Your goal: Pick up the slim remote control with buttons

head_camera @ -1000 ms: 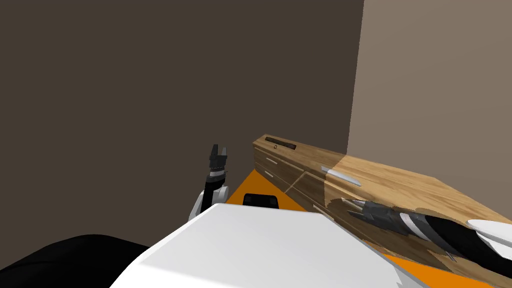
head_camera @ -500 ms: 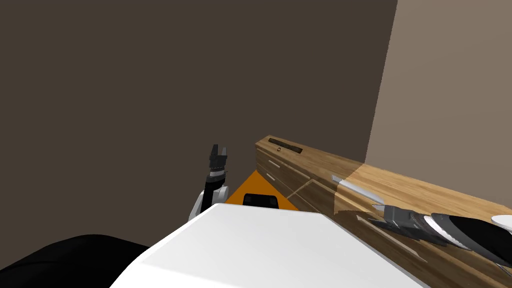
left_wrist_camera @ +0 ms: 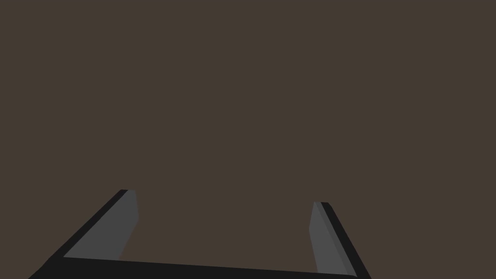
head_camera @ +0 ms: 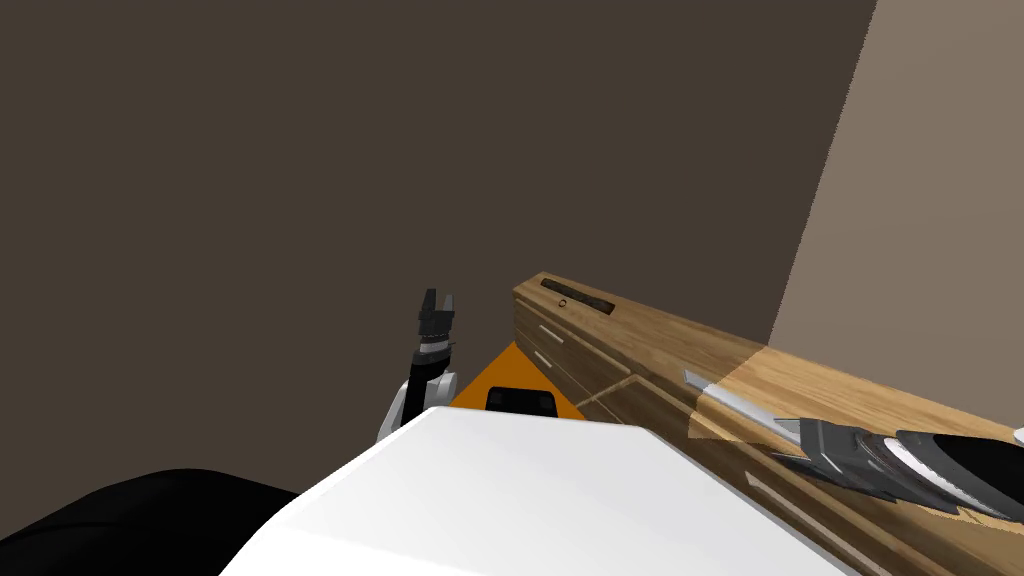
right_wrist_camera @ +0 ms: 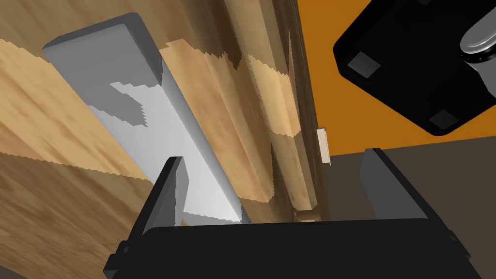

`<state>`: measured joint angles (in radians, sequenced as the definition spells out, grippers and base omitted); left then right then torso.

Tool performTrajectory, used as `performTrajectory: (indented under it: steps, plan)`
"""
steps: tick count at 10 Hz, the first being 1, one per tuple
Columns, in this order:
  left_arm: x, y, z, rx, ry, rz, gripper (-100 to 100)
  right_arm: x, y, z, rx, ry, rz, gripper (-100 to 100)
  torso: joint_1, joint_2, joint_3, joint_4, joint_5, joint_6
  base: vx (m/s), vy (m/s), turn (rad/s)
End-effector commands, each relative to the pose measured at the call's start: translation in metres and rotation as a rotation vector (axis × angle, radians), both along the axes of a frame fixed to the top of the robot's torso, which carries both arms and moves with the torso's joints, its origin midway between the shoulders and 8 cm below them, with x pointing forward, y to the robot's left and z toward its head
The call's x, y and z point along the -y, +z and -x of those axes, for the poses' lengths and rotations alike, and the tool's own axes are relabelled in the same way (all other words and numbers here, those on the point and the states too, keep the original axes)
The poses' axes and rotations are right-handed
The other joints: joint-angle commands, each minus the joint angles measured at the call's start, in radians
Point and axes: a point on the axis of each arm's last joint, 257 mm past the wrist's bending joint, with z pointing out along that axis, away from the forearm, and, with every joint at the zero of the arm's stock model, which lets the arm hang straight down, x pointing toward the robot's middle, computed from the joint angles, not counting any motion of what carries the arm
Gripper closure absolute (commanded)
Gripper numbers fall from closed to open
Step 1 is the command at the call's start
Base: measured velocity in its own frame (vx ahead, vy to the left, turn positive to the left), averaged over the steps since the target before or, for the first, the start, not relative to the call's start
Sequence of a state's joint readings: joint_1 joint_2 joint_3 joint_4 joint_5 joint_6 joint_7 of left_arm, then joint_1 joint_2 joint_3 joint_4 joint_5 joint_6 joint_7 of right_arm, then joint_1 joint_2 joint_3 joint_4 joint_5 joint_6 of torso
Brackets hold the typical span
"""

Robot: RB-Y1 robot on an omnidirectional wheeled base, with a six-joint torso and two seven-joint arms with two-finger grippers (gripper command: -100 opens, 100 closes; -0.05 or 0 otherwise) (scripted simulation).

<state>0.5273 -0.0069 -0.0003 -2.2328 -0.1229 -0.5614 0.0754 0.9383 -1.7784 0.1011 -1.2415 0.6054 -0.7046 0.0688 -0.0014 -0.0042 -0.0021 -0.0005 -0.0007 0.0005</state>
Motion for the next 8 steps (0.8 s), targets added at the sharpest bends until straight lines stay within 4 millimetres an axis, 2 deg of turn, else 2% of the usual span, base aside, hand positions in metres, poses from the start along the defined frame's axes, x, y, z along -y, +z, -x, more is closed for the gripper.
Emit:
performTrajectory:
  steps: [1,2,4,5,6,7,8]
  plan:
    - [0.0,0.0,0.0,0.0,0.0,0.0,0,0.008,0.003,0.011,-0.04,0.001,0.024,-100,0.0,0.0,0.0,0.0,0.0,0.0,0.09,-0.069,0.243]
    - [0.0,0.0,0.0,0.0,0.0,0.0,0,0.012,0.002,0.031,-0.087,-0.008,0.031,-100,-0.002,-0.003,-0.002,-0.001,0.0,-0.001,0.14,-0.13,0.228]
    - [0.0,0.0,0.0,0.0,0.0,0.0,0,0.009,-0.004,0.052,-0.125,-0.024,0.018,-100,-0.007,-0.008,-0.005,-0.002,-0.002,0.0,0.152,-0.121,0.175]
    - [0.0,0.0,0.0,0.0,0.0,0.0,0,0.009,-0.004,0.052,-0.125,-0.024,0.018,-100,-0.005,-0.007,-0.004,-0.002,-0.002,0.0,0.062,-0.045,0.02]
    - [0.0,0.0,0.0,0.0,0.0,0.0,0,0.001,-0.012,0.072,-0.156,-0.043,-0.006,-100,-0.001,-0.003,-0.002,-0.001,-0.001,0.001,0.049,-0.04,0.09]
    - [0.0,0.0,0.0,0.0,0.0,0.0,0,0.001,-0.008,0.047,-0.115,-0.016,-0.001,-100,0.0,-0.001,-0.001,0.0,-0.001,0.001,0.04,-0.034,0.049]
    - [0.0,0.0,0.0,0.0,0.0,0.0,0,0.001,-0.011,0.061,-0.136,-0.035,-0.006,-100,0.001,-0.001,0.0,0.0,0.0,0.001,0.015,-0.011,-0.005]
